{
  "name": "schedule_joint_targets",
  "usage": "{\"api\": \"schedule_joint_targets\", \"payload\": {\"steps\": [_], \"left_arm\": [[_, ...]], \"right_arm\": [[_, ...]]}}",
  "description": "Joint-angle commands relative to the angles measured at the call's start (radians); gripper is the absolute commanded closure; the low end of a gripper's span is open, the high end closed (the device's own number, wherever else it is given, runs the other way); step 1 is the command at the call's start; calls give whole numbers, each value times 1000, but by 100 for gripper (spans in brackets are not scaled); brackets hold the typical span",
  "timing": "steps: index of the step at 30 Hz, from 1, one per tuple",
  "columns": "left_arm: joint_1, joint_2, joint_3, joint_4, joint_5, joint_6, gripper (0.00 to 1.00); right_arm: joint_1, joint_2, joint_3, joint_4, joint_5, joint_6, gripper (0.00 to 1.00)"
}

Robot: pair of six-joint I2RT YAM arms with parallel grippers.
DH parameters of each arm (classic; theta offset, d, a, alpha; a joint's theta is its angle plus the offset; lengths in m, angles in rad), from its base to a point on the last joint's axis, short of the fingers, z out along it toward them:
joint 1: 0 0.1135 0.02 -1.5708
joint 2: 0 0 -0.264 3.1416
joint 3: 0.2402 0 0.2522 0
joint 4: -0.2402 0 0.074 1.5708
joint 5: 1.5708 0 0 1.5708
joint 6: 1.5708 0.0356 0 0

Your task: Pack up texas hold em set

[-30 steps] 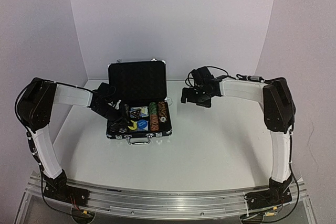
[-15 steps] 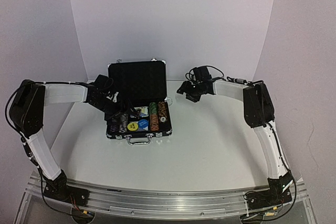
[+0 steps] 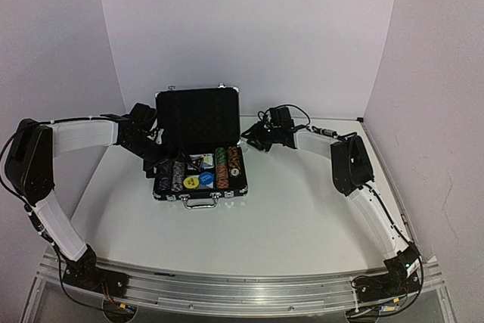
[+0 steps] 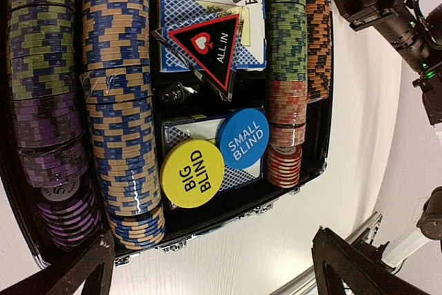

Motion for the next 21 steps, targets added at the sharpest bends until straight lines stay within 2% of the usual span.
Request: {"api": "schedule_joint_targets", "payload": {"steps": [1,6,10,15,19,21], "left_arm": [[2,-14,27,-8,-7,22,0],[1,2,23,0,9,19,0],[1,-2,26,0,7,17,0],[1,-6,22,-8,-2,13,0],[0,-8,20,-6,-5,8,0],[1,-7,17,-3,-3,7,0]], "right_arm": [[7,39,41,59,-67,62,64],[10,27,24,58,-53,54,66],[14,-3,-1,27,-1,-27,65],[47,13,53,-213,6,-260,65],[53,-32,-48,-265,20,-339,75],[59,-46,-73,-299,32,-388,77]]}}
